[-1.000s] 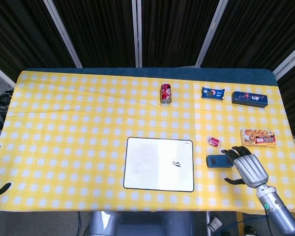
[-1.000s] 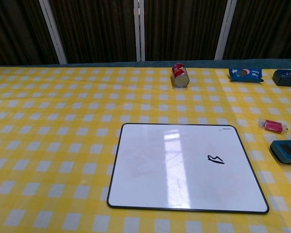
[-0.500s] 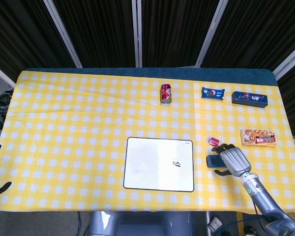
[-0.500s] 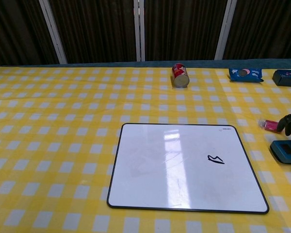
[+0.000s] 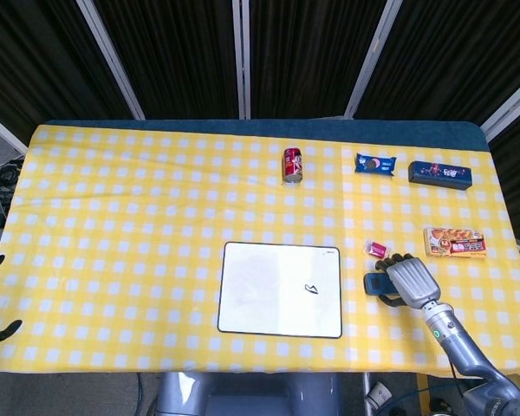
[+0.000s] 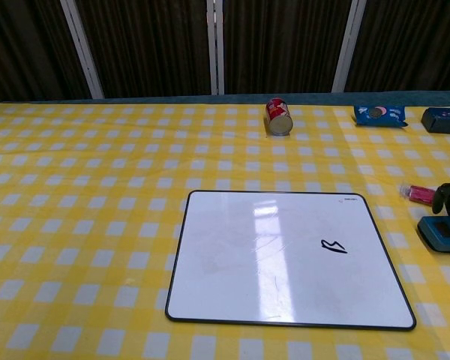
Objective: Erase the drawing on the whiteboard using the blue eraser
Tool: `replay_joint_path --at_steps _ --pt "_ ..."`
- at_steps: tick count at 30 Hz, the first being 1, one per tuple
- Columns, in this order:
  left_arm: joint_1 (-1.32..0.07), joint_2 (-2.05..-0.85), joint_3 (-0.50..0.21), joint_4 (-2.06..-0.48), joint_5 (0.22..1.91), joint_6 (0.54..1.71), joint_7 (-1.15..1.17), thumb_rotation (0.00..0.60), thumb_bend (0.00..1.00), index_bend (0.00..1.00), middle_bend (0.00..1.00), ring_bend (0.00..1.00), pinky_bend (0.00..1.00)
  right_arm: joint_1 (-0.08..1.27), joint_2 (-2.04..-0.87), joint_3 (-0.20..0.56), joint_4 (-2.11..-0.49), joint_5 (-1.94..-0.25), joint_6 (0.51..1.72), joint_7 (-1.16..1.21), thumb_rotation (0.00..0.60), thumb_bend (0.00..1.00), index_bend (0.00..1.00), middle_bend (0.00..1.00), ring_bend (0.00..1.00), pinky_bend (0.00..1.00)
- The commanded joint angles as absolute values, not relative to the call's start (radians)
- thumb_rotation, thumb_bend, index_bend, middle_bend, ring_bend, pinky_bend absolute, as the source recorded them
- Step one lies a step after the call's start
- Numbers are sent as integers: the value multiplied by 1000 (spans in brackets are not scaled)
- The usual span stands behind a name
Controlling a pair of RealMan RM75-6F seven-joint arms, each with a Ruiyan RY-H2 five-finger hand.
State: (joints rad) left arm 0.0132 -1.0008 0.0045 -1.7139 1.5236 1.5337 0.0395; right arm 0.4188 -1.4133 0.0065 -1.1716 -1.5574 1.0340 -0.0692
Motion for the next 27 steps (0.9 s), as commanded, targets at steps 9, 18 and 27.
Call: replay_joint_path --at_steps 9,18,27 --pt "10 -1002 4 -1715 1520 1528 44 600 0 0 0 0 0 432 -1424 -4 -1161 -1606 1106 -28 600 267 468 508 418 455" --pt "2 -1002 1 -1717 1513 1516 43 600 0 0 0 0 0 516 -1367 21 -1363 -1652 1078 -105 600 279 477 516 425 455" --pt "-1 -999 -1 -1715 1506 1511 33 600 0 0 0 0 0 621 -1438 90 -1397 -1550 927 -274 600 293 483 517 432 455"
